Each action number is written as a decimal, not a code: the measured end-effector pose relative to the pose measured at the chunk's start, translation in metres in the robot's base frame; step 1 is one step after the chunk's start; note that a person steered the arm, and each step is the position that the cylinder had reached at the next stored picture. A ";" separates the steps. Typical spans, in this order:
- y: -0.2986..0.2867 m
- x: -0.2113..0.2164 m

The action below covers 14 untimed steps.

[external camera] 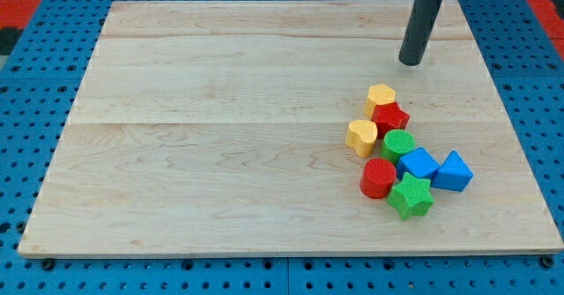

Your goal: Move the yellow hexagon towards the top right of the board

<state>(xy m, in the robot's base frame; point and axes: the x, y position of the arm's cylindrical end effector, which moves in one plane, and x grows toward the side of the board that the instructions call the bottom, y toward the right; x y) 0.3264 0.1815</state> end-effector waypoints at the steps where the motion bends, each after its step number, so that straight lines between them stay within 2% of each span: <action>1: 0.000 -0.015; 5: 0.015 -0.008; 7: 0.113 0.004; 8: 0.155 0.037; 9: 0.139 0.107; 10: 0.108 0.149; 12: 0.054 0.151; 14: -0.004 0.117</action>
<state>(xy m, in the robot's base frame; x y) 0.4434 0.1778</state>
